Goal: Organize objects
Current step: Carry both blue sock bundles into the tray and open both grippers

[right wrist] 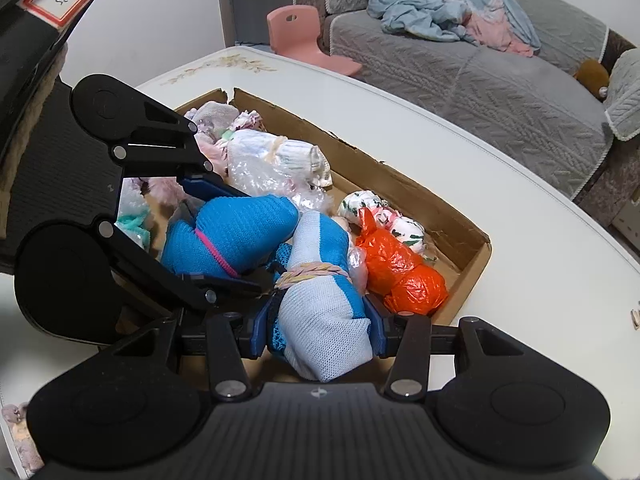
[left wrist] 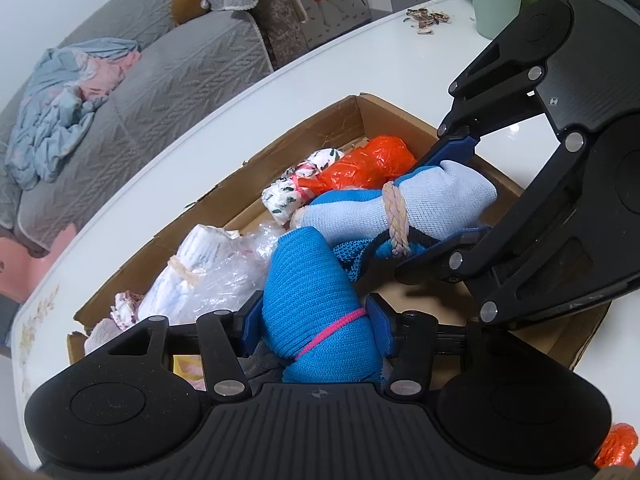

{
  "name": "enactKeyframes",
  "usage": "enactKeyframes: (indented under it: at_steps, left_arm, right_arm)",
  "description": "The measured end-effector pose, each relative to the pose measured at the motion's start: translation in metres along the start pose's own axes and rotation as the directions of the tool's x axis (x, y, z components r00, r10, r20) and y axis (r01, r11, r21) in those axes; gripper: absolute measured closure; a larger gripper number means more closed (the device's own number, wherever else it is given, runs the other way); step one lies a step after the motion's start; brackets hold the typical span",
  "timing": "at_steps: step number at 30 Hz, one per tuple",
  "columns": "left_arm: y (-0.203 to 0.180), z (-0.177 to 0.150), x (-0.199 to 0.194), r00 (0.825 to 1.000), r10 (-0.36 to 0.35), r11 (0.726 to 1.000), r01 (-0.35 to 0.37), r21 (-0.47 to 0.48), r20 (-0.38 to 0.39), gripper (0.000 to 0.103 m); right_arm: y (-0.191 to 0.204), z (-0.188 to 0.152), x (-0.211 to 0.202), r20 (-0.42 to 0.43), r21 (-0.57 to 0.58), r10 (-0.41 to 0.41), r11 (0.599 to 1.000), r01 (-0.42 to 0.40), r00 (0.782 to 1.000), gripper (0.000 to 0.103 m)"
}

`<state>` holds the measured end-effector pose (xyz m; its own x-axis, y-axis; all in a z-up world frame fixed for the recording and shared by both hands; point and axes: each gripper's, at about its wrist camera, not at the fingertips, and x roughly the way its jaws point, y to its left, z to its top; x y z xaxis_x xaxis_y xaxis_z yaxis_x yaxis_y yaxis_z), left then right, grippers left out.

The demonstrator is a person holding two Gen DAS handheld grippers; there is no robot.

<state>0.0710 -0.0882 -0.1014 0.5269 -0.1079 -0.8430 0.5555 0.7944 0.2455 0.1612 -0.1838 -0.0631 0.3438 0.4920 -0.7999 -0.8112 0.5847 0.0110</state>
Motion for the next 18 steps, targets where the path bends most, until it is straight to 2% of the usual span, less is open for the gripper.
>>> enactKeyframes:
  at_steps: [8, 11, 14, 16, 18]
  left_arm:
    - [-0.006, -0.003, 0.001, 1.0, 0.01, 1.0, -0.011, 0.013, 0.01, 0.042]
    - [-0.009, -0.005, 0.002, 1.0, 0.014, 1.0, -0.014, 0.018, 0.02, 0.038]
    - [-0.011, -0.006, 0.002, 1.0, -0.004, 1.0, 0.003, 0.025, 0.023, 0.029]
    - [-0.014, -0.007, 0.002, 1.0, -0.021, 0.999, 0.02, 0.032, 0.021, 0.017]
    - [-0.016, -0.008, 0.003, 0.999, -0.04, 0.999, 0.04, 0.032, 0.017, 0.01]
  right_arm:
    - [-0.001, -0.003, 0.002, -0.006, -0.01, -0.013, 1.0, 0.013, 1.0, 0.058]
    - [-0.002, -0.005, 0.003, -0.018, -0.016, -0.018, 1.0, 0.018, 1.0, 0.057]
    - [-0.002, -0.005, 0.002, -0.022, -0.018, -0.018, 1.0, 0.018, 1.0, 0.057]
    - [-0.004, -0.005, 0.001, -0.022, -0.017, -0.018, 1.0, 0.018, 1.0, 0.056]
    - [-0.004, -0.005, -0.001, -0.023, -0.013, -0.019, 1.0, 0.019, 1.0, 0.052]
